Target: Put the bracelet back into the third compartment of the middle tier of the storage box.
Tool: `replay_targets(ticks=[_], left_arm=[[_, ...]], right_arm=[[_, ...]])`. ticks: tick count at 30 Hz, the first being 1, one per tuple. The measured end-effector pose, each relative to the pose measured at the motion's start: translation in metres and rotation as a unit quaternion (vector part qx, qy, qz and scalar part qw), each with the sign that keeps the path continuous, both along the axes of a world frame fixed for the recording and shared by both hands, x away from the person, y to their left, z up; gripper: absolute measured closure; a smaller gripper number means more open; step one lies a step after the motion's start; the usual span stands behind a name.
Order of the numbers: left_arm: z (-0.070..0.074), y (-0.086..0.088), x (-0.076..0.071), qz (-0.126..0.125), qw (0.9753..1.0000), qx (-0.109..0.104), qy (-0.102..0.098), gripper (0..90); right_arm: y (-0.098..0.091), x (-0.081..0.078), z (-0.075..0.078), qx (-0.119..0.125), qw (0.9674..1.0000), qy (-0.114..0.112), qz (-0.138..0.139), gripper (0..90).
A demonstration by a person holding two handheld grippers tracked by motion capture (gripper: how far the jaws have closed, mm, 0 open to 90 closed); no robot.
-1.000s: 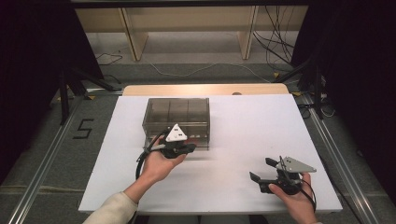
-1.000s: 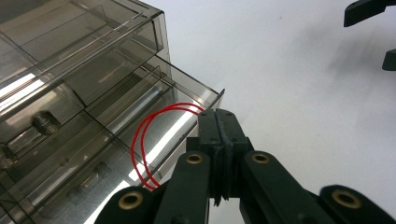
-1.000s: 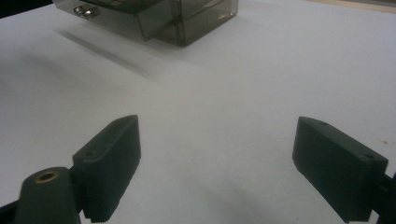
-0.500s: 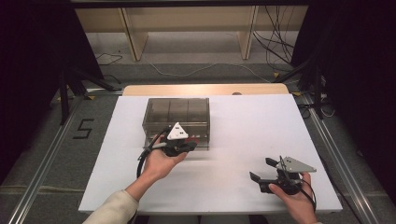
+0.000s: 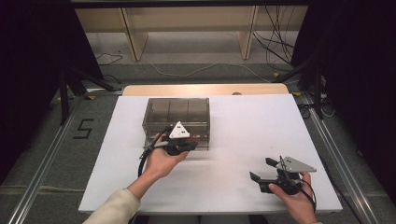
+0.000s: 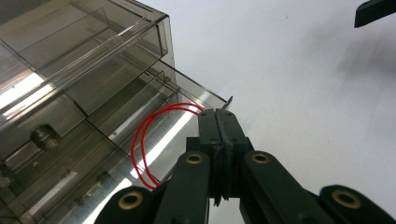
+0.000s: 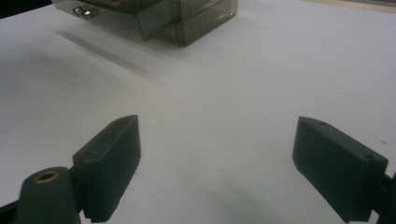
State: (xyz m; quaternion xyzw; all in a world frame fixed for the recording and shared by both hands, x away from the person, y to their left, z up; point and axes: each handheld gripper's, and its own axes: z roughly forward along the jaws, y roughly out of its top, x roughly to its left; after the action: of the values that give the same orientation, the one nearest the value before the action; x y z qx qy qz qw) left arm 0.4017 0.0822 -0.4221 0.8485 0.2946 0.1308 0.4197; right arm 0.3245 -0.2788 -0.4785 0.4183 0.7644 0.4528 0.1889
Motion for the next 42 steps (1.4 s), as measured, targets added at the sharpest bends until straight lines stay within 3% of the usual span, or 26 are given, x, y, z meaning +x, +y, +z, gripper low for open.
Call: replay_targets(ticks=[42], left_arm=[[-0.003, -0.014, 0.012, -0.007, 0.9999, 0.005, 0.007, 89.8]], right_arm=[[0.000, 0.001, 0.000, 0.002, 1.0000, 0.000, 0.003, 16.4]])
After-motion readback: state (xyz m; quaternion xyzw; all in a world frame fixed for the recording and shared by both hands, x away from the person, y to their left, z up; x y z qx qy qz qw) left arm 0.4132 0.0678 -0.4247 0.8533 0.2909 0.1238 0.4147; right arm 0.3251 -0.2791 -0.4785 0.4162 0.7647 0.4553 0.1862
